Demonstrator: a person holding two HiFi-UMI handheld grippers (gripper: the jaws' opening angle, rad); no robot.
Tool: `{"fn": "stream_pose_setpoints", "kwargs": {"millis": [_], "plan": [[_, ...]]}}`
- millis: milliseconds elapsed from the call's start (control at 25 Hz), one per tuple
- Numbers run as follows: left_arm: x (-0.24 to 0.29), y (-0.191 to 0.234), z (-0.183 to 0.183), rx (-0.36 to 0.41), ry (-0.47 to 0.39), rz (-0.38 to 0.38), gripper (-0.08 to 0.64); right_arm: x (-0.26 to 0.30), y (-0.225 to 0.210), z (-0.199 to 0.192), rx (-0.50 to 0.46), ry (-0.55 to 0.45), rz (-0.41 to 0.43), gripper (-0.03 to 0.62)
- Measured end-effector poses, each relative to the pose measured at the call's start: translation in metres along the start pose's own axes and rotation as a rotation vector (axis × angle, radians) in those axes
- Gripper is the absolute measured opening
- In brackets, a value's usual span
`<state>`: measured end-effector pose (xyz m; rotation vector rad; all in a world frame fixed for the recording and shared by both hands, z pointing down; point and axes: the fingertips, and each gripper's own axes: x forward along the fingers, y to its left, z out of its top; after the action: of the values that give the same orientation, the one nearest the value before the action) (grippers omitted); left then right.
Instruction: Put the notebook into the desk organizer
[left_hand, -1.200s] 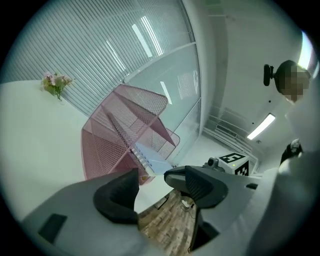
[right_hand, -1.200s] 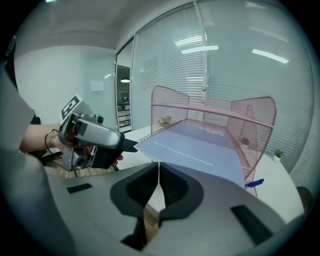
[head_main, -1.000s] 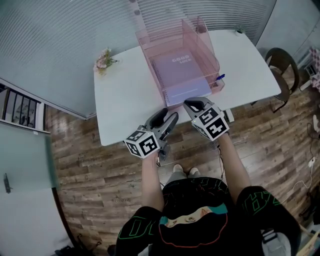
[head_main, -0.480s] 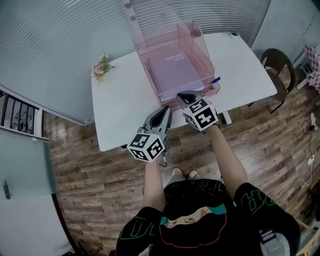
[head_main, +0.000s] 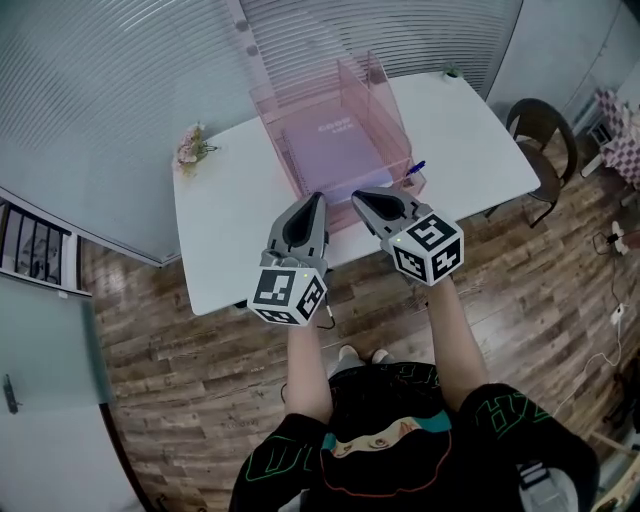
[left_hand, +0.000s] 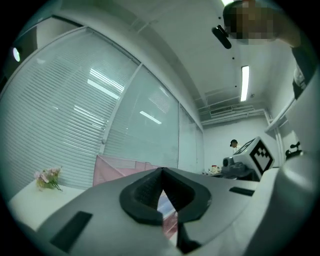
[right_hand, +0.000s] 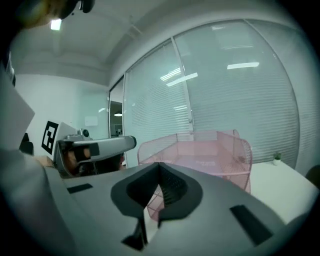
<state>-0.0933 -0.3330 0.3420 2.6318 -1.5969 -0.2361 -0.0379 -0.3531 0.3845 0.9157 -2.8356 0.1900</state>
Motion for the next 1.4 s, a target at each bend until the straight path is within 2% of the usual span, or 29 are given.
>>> {"fn": "stream_pose_setpoints", "kwargs": {"millis": [120, 200, 360, 440, 800, 1120, 1400], "plan": [[0.009, 0.003, 0.014, 0.096, 0.032, 0.085, -0.006, -0.017, -0.005, 0.029, -0.06, -0.052, -0.075, 0.002], [0.009, 0.0, 0.027, 0.152, 0.017, 0.127, -0.006, -0.029, -0.009, 0.044, -0.085, -0.083, -0.137, 0.002], [0.002, -0.013, 0.045, 0.228, -0.034, 0.174, -0.006, -0.055, -0.022, 0.06, -0.062, -0.138, -0.266, 0.002], [-0.002, -0.014, 0.045, 0.242, -0.039, 0.2, -0.006, -0.062, -0.024, 0.061, -0.056, -0.143, -0.303, 0.002], [-0.026, -0.005, 0.04, 0.241, -0.049, 0.298, -0.006, -0.07, -0.017, 0.053, -0.08, -0.13, -0.323, 0.002], [-0.037, -0.013, 0.039, 0.252, -0.047, 0.321, -0.006, -0.078, -0.01, 0.055, -0.092, -0.146, -0.315, 0.002], [-0.041, -0.017, 0.024, 0.233, -0.027, 0.323, -0.006, -0.086, -0.014, 0.044, -0.093, -0.129, -0.355, 0.002]]}}
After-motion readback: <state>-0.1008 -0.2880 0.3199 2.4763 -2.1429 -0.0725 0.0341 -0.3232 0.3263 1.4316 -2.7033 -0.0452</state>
